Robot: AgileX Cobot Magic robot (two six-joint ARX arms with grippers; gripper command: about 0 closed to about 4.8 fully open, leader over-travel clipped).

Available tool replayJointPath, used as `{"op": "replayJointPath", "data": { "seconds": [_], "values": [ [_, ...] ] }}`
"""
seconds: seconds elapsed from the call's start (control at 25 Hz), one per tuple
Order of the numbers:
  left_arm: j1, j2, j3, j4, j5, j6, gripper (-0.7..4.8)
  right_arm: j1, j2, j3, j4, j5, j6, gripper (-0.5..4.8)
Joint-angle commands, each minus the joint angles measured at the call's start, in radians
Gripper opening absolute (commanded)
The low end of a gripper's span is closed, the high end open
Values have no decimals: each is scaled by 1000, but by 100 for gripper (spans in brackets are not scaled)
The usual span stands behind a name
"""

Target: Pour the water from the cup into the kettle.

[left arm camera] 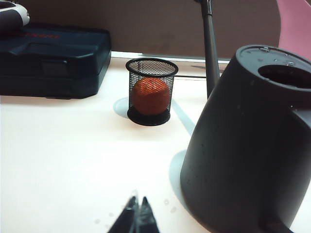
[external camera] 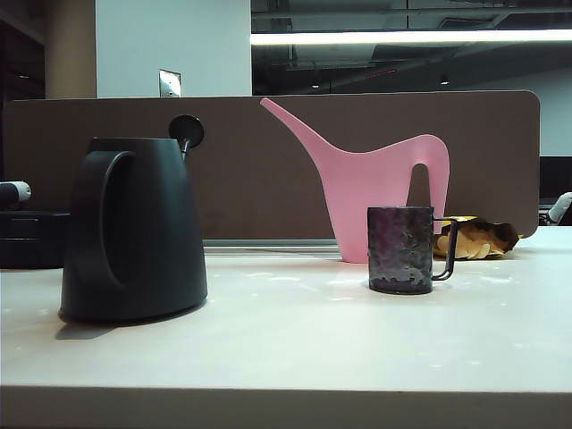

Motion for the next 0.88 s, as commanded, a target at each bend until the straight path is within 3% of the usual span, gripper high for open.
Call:
{"op": "replayJointPath", "data": {
  "seconds": [0.04, 0.52, 0.68, 0.88],
  "values": [
    [0, 1, 2, 10, 0, 1, -5, 0, -2, 0, 18, -2, -2, -5],
    [0, 0, 2, 11, 0, 0, -5, 0, -2, 1, 17, -2, 10, -6],
    [0, 1, 4, 10, 12, 0, -5, 1, -2, 7, 15, -65, 10, -6],
    [0, 0, 4, 10, 150, 1, -5, 2, 0, 92, -92, -90, 13, -6]
  ]
}}
